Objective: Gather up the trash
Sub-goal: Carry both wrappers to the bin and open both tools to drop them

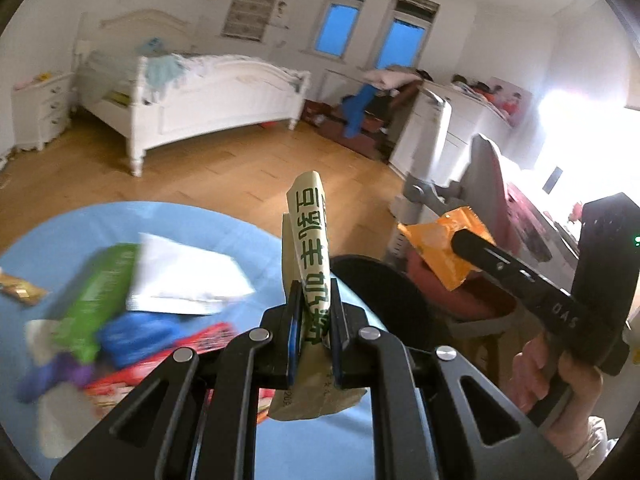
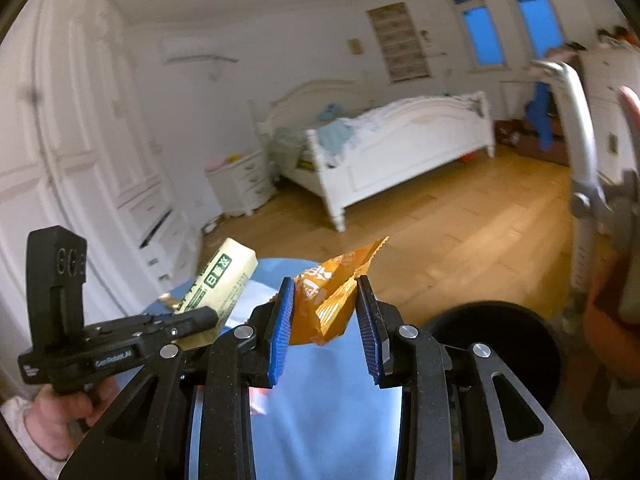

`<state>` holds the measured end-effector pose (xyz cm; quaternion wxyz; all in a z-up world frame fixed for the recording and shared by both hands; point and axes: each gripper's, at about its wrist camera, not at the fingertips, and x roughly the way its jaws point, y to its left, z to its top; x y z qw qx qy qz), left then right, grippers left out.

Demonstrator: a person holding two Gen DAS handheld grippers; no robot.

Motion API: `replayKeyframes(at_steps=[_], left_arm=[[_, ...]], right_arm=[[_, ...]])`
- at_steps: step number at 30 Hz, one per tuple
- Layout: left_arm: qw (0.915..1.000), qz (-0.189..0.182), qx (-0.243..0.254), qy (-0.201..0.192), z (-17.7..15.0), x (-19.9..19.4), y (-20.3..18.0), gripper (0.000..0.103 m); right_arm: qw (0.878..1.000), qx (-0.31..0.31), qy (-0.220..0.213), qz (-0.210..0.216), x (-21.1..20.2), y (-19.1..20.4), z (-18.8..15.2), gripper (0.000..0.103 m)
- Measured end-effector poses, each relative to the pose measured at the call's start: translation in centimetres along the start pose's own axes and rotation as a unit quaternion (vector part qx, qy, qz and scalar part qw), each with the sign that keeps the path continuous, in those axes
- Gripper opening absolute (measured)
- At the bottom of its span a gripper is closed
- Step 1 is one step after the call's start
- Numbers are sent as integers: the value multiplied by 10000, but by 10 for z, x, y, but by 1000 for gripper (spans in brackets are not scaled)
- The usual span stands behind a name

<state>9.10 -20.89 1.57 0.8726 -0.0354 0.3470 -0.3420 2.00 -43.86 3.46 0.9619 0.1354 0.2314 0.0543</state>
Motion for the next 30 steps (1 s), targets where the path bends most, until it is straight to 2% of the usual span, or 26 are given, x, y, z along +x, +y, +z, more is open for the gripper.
replayKeyframes(at_steps=[7,13,20,30], left_arm=[[9988,-352,89,334,2,55,-41,13],[9970,-551,91,531,-3,91,-66,13],[9954,-578,105,758,-5,125,-83,13],[9939,-554,165,944,-1,152,-95,14]], right_arm=[[9984,439,43,-343,-8,-63,-18,32],[9961,730,137,-469,-3,-99,-31,32],[9928,978,329,-617,9,-123,-46,32],[9888,1216,457,-740,15,-149,-59,34]])
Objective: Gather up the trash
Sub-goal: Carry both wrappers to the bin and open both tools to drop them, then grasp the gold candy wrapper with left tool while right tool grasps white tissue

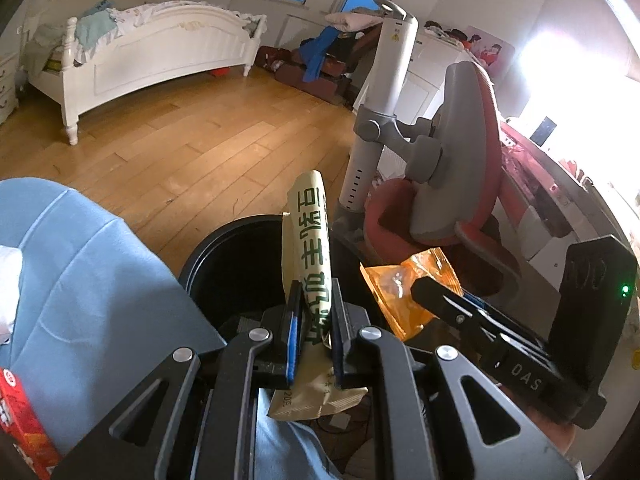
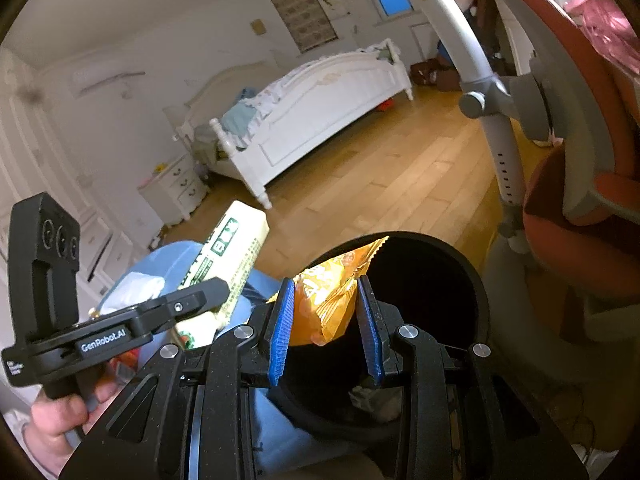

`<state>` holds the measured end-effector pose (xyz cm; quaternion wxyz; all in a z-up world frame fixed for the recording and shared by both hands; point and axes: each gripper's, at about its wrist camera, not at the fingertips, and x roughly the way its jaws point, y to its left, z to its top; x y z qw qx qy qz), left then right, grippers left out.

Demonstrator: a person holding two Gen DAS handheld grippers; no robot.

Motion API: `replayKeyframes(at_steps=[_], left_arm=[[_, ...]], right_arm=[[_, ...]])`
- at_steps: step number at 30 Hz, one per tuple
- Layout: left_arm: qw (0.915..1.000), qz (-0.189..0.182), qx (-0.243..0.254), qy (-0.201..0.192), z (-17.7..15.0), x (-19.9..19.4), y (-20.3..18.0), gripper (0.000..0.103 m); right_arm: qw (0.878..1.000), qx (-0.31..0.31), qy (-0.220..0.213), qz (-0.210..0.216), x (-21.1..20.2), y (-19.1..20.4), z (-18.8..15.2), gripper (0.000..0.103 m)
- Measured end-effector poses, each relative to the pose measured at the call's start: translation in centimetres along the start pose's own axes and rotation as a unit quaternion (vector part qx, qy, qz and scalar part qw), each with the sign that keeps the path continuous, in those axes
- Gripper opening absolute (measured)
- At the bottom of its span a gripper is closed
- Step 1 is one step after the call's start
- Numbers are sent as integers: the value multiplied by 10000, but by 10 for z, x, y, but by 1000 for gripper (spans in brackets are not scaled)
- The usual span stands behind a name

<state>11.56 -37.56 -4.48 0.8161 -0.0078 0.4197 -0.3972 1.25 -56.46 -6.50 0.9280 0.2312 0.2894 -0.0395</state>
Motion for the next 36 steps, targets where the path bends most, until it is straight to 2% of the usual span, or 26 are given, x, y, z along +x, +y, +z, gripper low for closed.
replayKeyframes(at_steps=[2,3,4,5,6,7,8,13,19,24,26,29,36], left_arm=[[10000,-5,22,-19,2,3,-1,16],[10000,4,59,1,4,4,-2,19],[10000,25,86,18,5,5,-3,31],[9999,46,93,13,7,6,-3,42],[9999,57,52,-73,7,4,-3,66],[9998,54,10,-195,8,0,-2,80],[9993,38,-22,-367,8,-7,-2,82],[9987,149,-14,-487,6,-22,0,82],[9932,780,242,-825,-5,-62,0,95],[9848,1277,439,-1097,-15,-105,9,98],[9812,1467,471,-1159,-20,-120,17,98],[9767,1735,473,-1173,-29,-141,34,98],[9692,2242,154,-1010,-61,-187,107,98]], right_arm=[[10000,36,36,-18,2,-3,1,37],[10000,51,43,-21,3,-3,1,43],[9999,79,44,-64,4,-5,2,50],[9999,99,16,-77,3,-6,2,63],[9999,115,-18,-66,2,-7,2,66],[9999,112,-18,-61,2,-9,4,66],[9999,97,-16,-84,1,-8,4,66],[9999,78,-26,-119,-4,-4,3,66],[10000,-36,5,19,-8,18,0,66],[9993,-236,93,287,-7,56,-1,66],[9985,-322,133,424,-5,72,-2,73],[9962,-462,299,677,2,97,-4,77],[9835,-809,983,1288,35,165,-13,77]])
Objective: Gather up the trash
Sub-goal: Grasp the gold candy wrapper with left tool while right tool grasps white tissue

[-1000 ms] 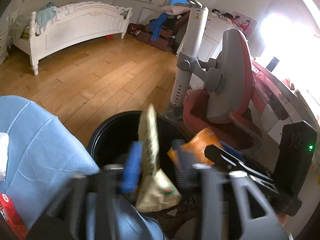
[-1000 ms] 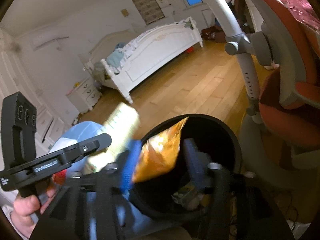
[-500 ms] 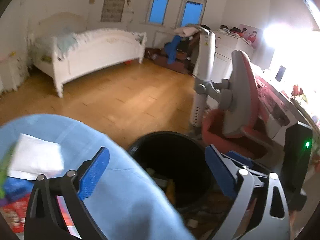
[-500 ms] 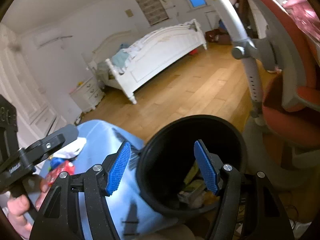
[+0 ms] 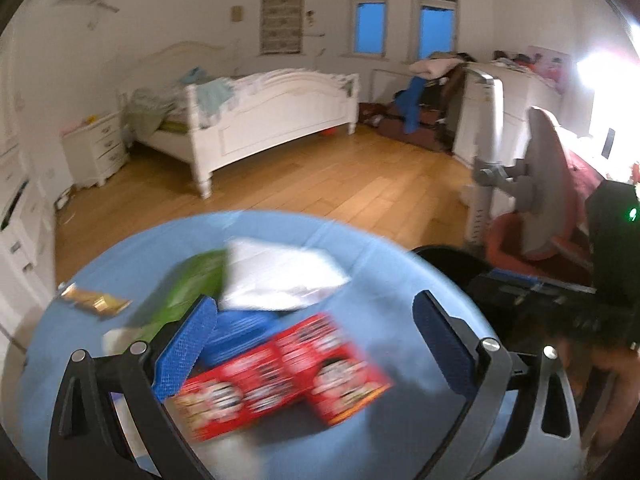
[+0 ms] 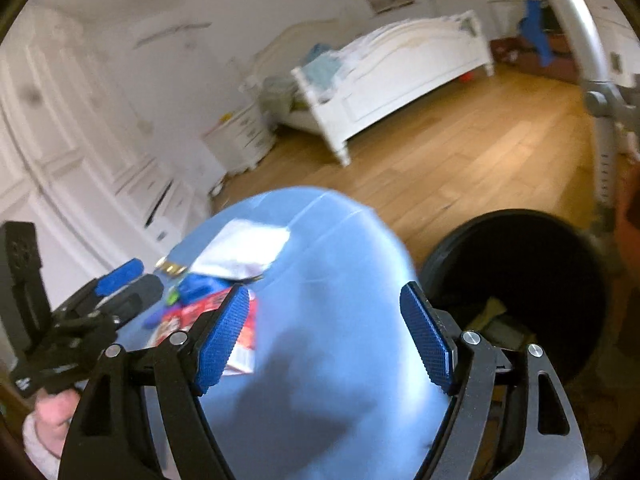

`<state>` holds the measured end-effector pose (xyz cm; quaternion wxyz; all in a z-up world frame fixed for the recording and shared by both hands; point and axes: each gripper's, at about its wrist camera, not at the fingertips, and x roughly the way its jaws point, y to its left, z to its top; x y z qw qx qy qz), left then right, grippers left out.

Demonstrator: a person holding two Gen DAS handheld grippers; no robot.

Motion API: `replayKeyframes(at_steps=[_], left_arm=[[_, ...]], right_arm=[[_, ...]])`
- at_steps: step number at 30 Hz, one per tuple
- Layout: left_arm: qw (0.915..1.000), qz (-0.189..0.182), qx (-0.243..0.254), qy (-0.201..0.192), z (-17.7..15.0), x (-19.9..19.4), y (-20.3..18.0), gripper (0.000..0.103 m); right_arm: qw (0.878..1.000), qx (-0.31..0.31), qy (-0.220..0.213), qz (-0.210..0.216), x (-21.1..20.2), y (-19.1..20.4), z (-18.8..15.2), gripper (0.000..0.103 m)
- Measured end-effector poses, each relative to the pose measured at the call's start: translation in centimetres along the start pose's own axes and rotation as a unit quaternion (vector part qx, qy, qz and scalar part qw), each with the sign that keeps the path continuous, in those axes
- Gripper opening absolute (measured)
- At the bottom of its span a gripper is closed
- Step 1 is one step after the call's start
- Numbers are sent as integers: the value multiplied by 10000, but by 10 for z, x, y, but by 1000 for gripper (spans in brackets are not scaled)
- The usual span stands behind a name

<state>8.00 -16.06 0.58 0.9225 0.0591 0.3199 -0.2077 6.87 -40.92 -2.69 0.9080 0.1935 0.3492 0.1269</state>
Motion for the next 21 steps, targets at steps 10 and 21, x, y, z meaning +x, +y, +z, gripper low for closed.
replayKeyframes(at_steps=[10,21], left_arm=[[9892,874,-1068,487,-14,5,185,98],[9649,990,-2257,903,-8,64,240,97]], right_arm=[[9946,-634,659,486,73,80,31,86],[9802,-1230,1528,-279,175,115,68,95]])
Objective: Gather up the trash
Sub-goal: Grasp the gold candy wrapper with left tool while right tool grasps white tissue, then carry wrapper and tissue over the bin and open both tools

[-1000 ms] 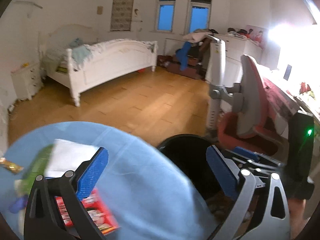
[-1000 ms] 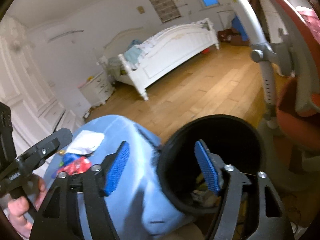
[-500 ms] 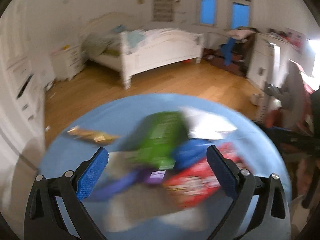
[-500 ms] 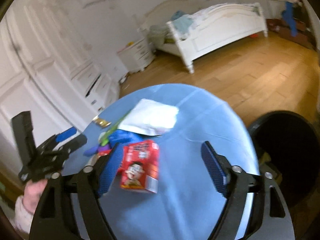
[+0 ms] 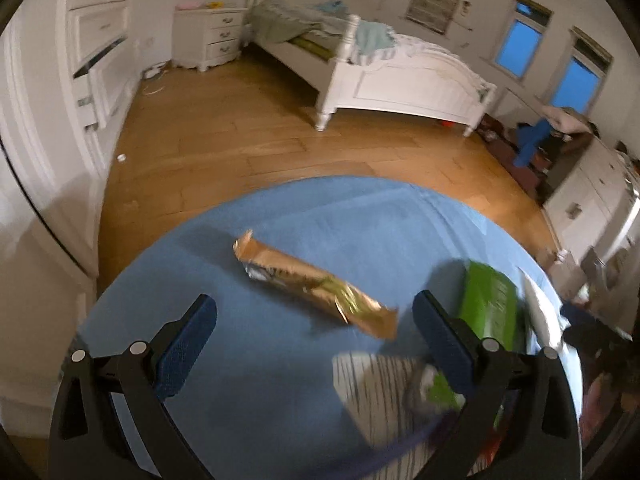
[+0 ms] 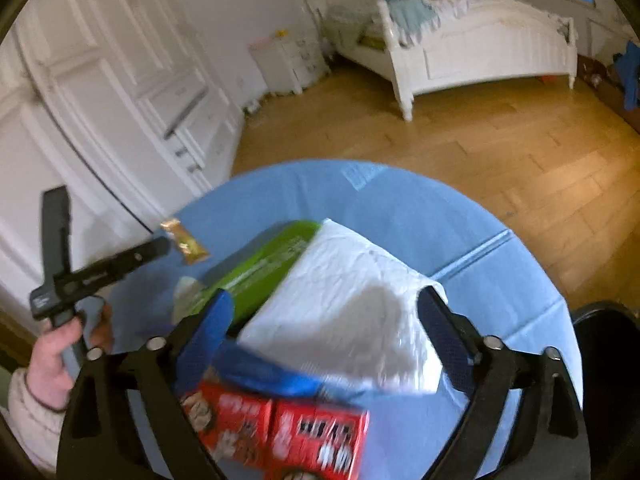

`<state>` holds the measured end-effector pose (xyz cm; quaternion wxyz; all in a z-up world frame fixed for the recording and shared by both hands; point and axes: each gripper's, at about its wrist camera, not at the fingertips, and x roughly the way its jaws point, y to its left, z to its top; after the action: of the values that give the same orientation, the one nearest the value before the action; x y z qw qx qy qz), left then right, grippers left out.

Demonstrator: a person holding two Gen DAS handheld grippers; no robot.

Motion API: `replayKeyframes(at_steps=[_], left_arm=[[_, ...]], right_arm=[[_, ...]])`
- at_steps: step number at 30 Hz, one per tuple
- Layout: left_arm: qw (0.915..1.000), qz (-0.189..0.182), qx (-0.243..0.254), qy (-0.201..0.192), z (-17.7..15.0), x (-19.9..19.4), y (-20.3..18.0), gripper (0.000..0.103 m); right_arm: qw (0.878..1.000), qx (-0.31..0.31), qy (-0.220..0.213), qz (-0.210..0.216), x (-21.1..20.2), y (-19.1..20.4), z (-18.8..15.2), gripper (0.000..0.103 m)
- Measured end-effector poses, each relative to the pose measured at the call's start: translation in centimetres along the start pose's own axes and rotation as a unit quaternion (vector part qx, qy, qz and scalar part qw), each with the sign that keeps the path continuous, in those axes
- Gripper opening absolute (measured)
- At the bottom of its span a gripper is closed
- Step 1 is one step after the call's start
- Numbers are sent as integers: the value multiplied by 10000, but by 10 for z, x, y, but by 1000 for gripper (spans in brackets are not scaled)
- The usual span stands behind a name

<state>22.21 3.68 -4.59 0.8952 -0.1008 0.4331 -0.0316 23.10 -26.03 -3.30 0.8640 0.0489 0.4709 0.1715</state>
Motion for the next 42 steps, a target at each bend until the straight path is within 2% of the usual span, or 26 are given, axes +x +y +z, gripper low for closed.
replayKeyframes(at_steps=[2,4,5,7,8,10,12,13,15,18,24,29,36,42], left_arm=[[9998,219,-14,14,0,6,1,96],[9992,396,-36,-59,2,12,1,86],[9986,512,15,-104,3,13,-1,80],[9972,716,80,-184,4,13,-2,51],[9969,761,35,-218,4,12,1,46],[9961,845,75,-239,4,13,3,21],[9954,913,92,-277,2,11,7,7],[9962,822,44,-284,1,9,10,4],[9984,494,-137,-224,-2,6,19,3],[9991,255,-195,-276,-10,-3,23,2],[9981,-124,-336,-505,-20,-35,21,2],[9961,-418,-166,-757,-23,-68,2,2],[9895,-988,200,-1035,-25,-112,-59,2],[9802,-1509,720,-1062,-33,-122,-134,2]], right_arm=[[9996,-125,180,-184,10,-1,-2,98],[9995,-158,179,-208,12,-1,-4,98],[9996,-151,180,-178,12,-1,-6,95],[9997,-119,120,-163,8,-3,-9,86],[9997,-128,89,-183,6,-4,-11,78],[9999,-87,22,-96,0,-7,-18,73],[10000,-28,-57,24,-9,-9,-25,64],[9999,-14,-107,63,-13,-9,-26,62],[9995,26,-241,183,-21,-12,-28,55],[9979,128,-512,376,-39,-12,-34,51],[9905,351,-1057,812,-83,-20,-42,49],[9823,528,-1371,1163,-121,-28,-52,49],[9710,916,-1734,1369,-164,-57,-71,50],[9655,1201,-2068,1025,-194,-96,-92,50]])
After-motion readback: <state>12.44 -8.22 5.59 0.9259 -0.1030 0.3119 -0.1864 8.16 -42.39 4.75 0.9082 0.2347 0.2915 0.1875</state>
